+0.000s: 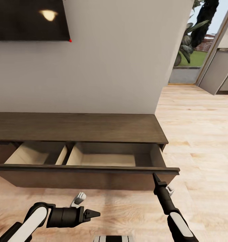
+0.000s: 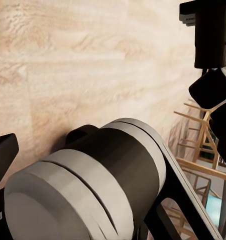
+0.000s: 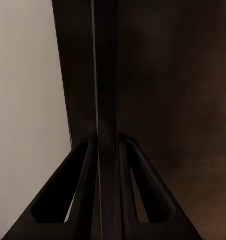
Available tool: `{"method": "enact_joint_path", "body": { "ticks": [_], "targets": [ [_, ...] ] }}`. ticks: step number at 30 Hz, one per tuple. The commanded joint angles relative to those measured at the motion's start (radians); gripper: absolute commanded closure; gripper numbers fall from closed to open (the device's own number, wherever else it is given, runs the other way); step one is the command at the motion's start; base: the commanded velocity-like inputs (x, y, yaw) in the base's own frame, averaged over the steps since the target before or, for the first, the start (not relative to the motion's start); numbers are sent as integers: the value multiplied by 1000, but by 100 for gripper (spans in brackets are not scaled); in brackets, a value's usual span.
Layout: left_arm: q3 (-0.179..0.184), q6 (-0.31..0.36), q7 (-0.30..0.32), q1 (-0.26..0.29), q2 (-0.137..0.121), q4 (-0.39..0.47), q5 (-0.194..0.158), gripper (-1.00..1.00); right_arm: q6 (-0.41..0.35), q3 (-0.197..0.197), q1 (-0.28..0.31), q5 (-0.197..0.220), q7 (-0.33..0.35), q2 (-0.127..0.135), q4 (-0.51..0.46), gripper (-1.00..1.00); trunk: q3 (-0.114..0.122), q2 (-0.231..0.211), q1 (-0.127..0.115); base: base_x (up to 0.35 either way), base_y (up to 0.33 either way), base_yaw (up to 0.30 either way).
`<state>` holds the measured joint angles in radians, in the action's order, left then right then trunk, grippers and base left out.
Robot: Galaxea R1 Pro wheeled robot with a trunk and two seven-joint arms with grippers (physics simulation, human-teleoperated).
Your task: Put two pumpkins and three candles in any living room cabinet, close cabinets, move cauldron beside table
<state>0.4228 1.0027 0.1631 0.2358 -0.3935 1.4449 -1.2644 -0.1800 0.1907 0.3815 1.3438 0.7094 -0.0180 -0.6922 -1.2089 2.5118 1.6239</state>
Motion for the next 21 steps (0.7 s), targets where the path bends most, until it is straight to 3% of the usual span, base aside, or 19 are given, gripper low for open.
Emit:
{"method": "enact_joint_path", "body": {
  "ticks": [1, 11, 21],
  "targets": [
    [1, 1, 10, 0, -1, 0, 10, -100, -13, 7, 0, 21, 9, 0, 0, 100, -1, 0, -1, -212, 0, 0],
    [1, 1, 10, 0, -1, 0, 10, -100, -13, 7, 0, 20, 9, 0, 0, 100, -1, 0, -1, -190, 0, 0],
    [1, 1, 10, 0, -1, 0, 10, -100, -13, 7, 0, 21, 9, 0, 0, 100, -1, 0, -1, -23, 0, 0]
  ]
}}
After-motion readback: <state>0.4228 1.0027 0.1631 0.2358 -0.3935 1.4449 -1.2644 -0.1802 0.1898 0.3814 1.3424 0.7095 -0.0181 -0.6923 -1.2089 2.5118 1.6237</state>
